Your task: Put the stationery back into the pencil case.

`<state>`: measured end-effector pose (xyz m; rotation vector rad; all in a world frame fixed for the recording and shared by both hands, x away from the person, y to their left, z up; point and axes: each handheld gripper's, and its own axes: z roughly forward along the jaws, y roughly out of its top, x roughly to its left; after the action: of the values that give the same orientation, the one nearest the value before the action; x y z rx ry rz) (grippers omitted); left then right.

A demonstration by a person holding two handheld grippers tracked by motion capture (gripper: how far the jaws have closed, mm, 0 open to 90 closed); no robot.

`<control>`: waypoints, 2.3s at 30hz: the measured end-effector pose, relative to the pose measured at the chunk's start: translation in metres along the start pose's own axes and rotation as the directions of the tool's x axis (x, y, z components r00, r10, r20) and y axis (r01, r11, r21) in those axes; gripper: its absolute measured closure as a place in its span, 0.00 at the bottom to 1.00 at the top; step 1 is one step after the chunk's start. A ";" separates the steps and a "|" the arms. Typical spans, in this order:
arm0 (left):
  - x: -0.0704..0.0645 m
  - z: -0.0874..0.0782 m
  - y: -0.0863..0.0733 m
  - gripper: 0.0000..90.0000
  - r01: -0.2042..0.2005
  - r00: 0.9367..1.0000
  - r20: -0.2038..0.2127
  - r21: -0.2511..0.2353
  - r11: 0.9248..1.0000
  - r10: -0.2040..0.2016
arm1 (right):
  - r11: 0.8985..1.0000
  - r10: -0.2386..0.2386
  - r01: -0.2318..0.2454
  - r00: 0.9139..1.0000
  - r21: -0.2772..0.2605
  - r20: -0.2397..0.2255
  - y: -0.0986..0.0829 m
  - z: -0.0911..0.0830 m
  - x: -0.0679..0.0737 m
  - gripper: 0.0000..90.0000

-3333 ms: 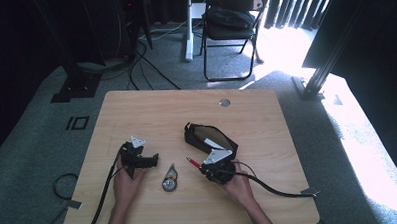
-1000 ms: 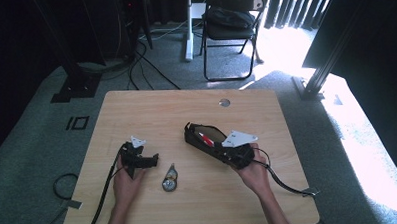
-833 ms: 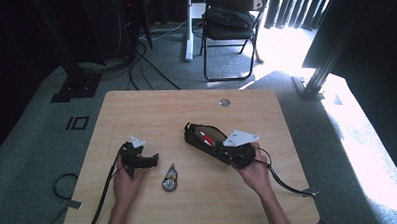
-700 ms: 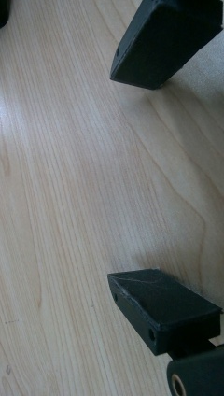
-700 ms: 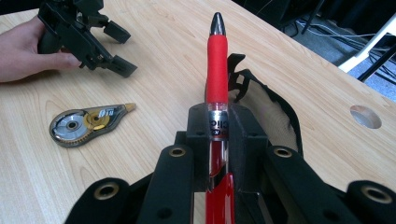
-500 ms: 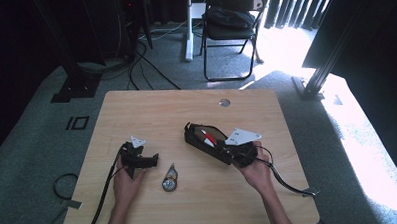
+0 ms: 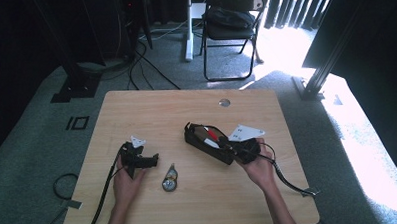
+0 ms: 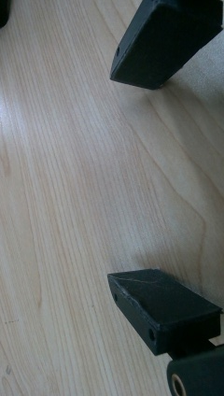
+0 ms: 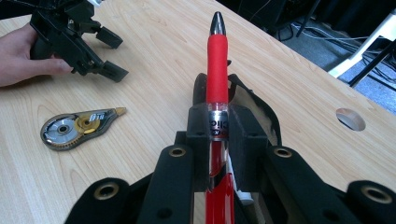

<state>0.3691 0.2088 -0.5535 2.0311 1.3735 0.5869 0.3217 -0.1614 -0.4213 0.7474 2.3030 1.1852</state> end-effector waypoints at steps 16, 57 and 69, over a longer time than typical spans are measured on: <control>0.000 0.000 0.000 0.06 -0.001 1.000 0.000 0.000 1.000 0.001 | 1.000 0.005 -0.005 1.000 -0.008 0.016 0.004 -0.003 -0.010 0.88; 0.000 0.000 0.000 0.06 0.000 1.000 0.001 0.002 1.000 0.000 | 1.000 0.025 -0.025 0.999 0.014 0.028 0.006 0.018 -0.033 0.88; 0.000 0.000 0.000 0.06 0.000 1.000 0.001 0.002 1.000 0.000 | 0.999 0.032 -0.033 0.999 0.017 0.028 0.006 0.024 -0.037 0.88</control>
<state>0.3691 0.2088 -0.5533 2.0325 1.3741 0.5846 0.3656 -0.1682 -0.4241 0.8052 2.2896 1.1631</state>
